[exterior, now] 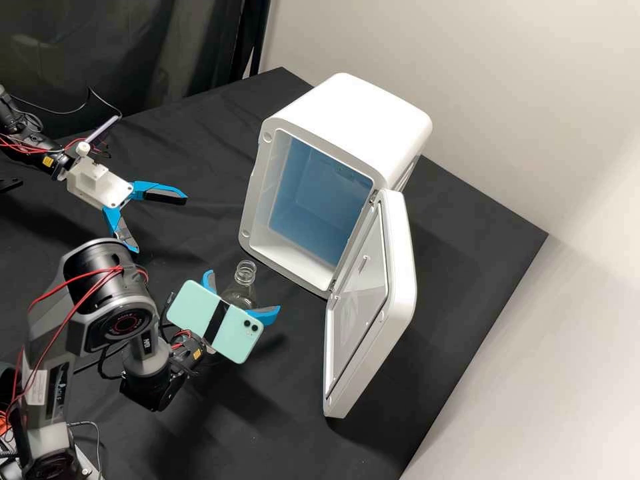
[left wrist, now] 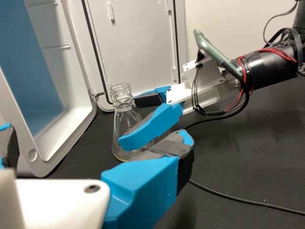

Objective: Place the flask in the incubator

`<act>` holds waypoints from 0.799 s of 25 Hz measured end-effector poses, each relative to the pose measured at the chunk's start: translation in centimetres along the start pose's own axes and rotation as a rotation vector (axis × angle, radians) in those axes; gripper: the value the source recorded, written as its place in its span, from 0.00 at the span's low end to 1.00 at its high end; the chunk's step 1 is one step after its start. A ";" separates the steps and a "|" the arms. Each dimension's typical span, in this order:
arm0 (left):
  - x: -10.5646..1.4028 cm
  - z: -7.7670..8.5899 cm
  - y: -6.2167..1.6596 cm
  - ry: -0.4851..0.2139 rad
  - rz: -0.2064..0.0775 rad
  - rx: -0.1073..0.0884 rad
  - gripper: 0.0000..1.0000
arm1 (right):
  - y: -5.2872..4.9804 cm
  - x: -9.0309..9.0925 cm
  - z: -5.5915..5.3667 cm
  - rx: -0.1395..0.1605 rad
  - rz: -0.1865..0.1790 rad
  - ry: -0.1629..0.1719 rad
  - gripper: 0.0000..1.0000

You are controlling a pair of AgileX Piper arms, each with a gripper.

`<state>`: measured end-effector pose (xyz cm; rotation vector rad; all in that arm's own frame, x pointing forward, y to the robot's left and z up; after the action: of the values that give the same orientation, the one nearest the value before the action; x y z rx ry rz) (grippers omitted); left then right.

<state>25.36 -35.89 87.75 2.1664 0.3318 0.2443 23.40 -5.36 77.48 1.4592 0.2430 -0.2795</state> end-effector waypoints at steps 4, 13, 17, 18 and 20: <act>0.0 0.0 0.00 0.000 0.000 0.000 1.00 | -0.3 0.7 0.3 -0.041 -0.001 -0.022 1.00; 0.0 0.0 0.00 0.000 0.000 0.000 1.00 | -0.5 1.8 1.0 -0.074 -0.005 -0.043 1.00; 0.0 0.0 0.00 0.000 0.000 0.000 1.00 | -0.4 2.0 0.9 -0.120 0.006 -0.049 1.00; 0.0 0.0 0.00 0.000 0.000 0.000 1.00 | -0.5 2.1 0.8 -0.137 0.002 -0.044 1.00; 0.0 0.0 0.00 0.000 0.000 0.000 1.00 | -0.6 2.2 0.5 -0.174 0.005 -0.042 1.00</act>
<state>25.36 -35.89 87.75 2.1664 0.3318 0.2443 25.27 -6.00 76.25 1.2808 0.2239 -0.2784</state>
